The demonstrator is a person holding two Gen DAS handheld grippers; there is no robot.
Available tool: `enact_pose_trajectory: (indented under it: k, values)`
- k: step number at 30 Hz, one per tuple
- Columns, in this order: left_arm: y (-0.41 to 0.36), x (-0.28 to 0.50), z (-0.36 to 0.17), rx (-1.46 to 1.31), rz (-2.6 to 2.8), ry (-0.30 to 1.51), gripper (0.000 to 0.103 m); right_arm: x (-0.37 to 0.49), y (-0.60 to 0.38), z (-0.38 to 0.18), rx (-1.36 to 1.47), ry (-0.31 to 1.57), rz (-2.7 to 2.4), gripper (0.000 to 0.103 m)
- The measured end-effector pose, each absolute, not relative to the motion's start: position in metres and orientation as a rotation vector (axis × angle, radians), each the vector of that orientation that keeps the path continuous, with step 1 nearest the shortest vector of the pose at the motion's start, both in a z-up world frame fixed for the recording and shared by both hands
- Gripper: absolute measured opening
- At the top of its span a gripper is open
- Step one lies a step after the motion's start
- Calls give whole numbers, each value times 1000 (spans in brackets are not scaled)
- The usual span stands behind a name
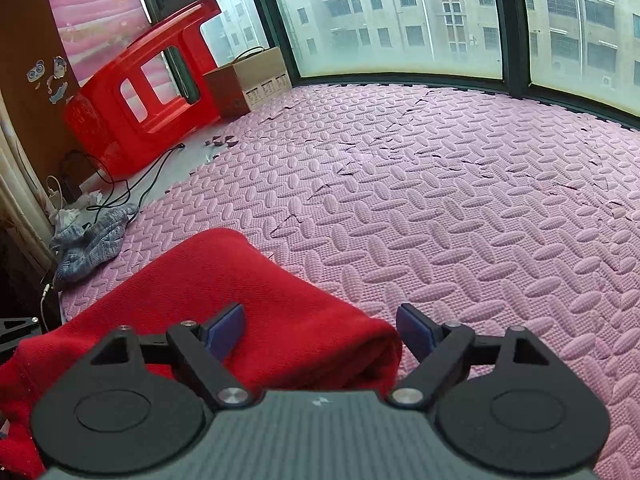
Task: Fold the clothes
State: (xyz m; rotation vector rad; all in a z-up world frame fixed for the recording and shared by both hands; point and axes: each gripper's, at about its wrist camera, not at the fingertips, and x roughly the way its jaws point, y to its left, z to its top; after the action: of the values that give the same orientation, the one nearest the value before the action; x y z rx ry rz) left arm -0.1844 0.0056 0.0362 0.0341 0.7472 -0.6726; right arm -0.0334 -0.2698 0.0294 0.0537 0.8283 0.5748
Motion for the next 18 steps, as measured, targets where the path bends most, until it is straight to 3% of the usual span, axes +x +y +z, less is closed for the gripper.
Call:
enact_pose_trajectory:
  k: [5,18]
  values:
    - [10,-179,40,41,-667,738,83,-36,-276,29,50,848,553,85]
    - [30,-121,45,59,-479,696,81,-66,-303,35,80,872,432,85]
